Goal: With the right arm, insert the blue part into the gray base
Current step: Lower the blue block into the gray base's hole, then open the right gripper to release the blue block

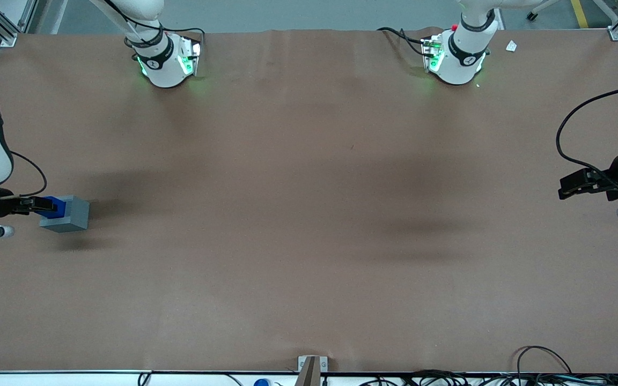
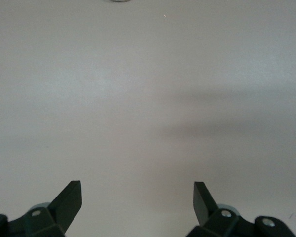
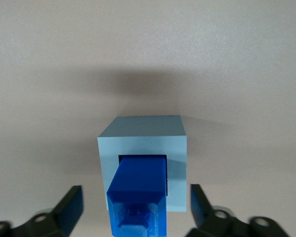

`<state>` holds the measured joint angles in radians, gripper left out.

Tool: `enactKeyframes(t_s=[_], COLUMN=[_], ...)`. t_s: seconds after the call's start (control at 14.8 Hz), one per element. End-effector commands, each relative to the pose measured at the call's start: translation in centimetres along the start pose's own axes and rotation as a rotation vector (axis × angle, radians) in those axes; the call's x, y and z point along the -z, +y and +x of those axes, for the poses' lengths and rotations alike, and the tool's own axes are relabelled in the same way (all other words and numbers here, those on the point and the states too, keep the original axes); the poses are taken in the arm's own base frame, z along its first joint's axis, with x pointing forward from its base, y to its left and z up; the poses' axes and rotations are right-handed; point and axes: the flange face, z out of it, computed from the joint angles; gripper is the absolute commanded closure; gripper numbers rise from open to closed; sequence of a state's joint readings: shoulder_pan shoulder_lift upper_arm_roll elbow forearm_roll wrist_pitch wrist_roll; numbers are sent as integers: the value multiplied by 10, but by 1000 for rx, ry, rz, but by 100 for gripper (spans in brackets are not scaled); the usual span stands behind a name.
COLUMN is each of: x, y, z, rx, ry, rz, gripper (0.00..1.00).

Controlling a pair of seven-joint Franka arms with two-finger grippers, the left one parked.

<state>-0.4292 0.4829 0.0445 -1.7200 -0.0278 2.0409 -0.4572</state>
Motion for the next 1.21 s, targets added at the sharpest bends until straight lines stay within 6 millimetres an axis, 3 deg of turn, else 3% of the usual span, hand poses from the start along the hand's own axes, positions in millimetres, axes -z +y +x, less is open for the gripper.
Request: enactKeyframes(t_s=[0.0,0.27,0.47,0.74,1.15], x=[4,33,94,154,220], y=[-4,-8,-29,-81,-171], z=[2,8,12,13,11], rx=[-3,-2,22,-21,-136], ry=[5,44,55,43,107], rz=[-10,-22,-35,-55,-84], gripper=[0,0,0,0,0])
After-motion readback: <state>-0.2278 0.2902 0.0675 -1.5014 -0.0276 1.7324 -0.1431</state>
